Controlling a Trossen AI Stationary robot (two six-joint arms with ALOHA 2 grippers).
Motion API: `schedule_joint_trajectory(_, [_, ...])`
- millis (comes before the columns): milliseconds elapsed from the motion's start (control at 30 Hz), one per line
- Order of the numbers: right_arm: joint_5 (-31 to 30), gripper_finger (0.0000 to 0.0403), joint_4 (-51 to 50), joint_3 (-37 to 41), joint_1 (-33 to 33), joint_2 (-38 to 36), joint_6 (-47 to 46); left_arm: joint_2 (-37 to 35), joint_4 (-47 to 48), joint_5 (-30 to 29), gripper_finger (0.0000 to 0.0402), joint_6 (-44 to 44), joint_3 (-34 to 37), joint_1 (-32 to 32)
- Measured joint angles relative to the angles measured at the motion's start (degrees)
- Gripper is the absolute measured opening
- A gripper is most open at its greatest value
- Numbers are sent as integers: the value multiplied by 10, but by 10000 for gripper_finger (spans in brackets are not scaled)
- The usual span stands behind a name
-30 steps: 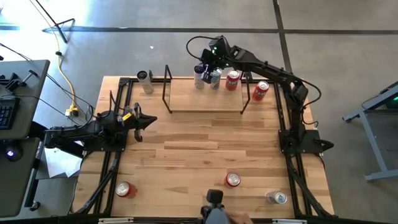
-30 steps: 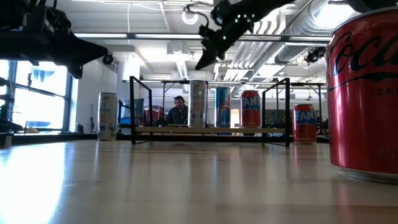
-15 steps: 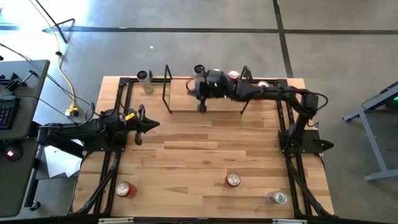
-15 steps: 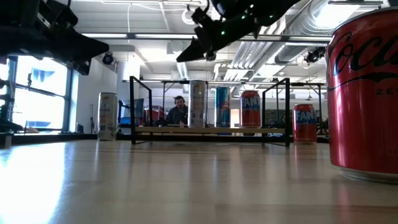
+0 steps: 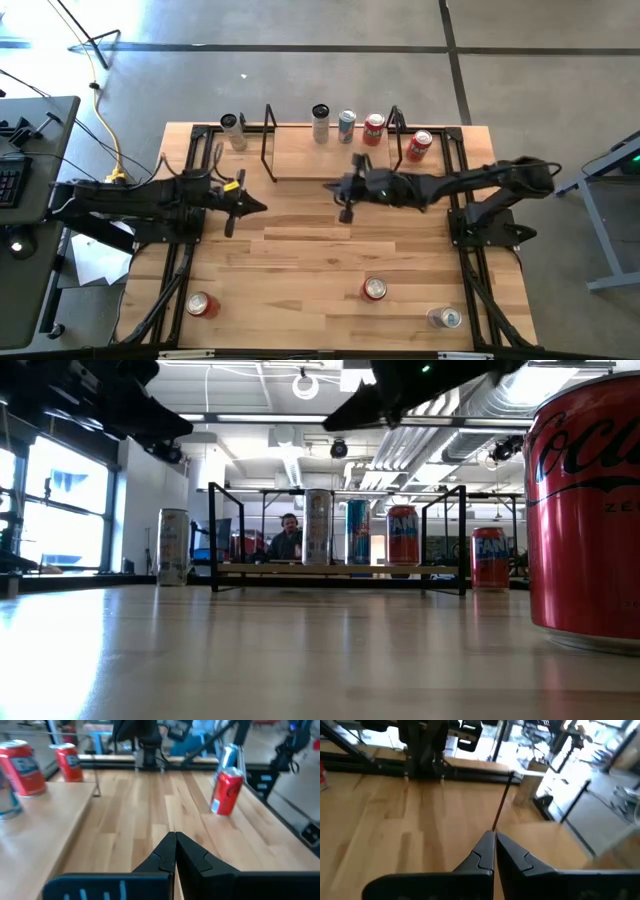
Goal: Place canned beverage on shelf
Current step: Put the right red black soda can on the shelf
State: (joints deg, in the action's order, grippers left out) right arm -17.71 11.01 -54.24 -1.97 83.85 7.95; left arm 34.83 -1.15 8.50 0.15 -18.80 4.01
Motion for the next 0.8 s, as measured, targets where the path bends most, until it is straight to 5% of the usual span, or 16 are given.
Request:
schedule_joint_trajectory(200, [-108, 0, -131, -12, -112, -45, -119, 91, -119, 0, 0, 5, 3, -45])
schedule_joint_trajectory(367, [-123, 22, -267, -41, -201, -49, -174, 139, -193, 0, 0, 15, 3, -72])
schedule_joint_trajectory(800, [-164, 246, -499, -144, -387, 15, -488, 188, -232, -12, 0, 19, 3, -78])
